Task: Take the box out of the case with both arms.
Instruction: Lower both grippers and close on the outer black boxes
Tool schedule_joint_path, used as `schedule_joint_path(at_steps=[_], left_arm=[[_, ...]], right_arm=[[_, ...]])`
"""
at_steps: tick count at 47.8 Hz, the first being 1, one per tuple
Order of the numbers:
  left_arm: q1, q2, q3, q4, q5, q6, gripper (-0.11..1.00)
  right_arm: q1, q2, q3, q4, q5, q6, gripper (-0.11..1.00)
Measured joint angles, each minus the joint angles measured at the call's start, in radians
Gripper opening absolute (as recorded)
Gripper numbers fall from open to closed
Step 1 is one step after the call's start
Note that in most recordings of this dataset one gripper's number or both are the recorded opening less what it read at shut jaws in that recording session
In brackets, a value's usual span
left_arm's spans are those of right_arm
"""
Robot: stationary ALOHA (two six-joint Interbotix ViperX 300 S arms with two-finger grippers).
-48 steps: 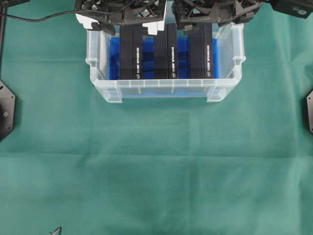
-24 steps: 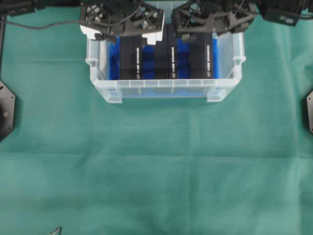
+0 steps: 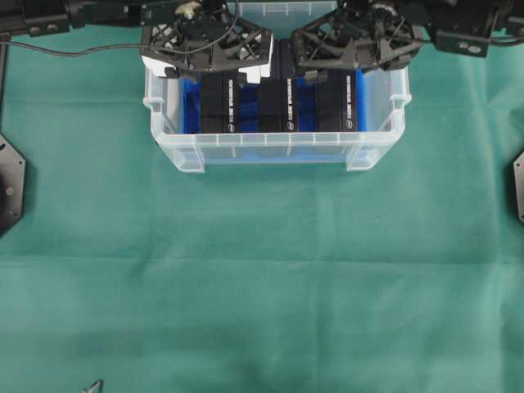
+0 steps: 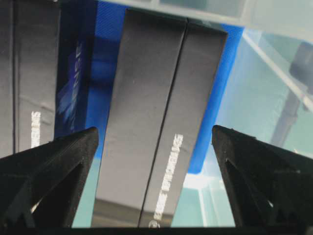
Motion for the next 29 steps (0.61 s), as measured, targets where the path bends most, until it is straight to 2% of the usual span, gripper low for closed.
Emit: schedule_joint_path(at_steps=[29], left_arm=[[0.008, 0.015, 0.055, -0.005, -0.041, -0.003, 0.83]], right_arm=[[0.0, 0.026, 0.021, -0.002, -0.041, 0.005, 0.96]])
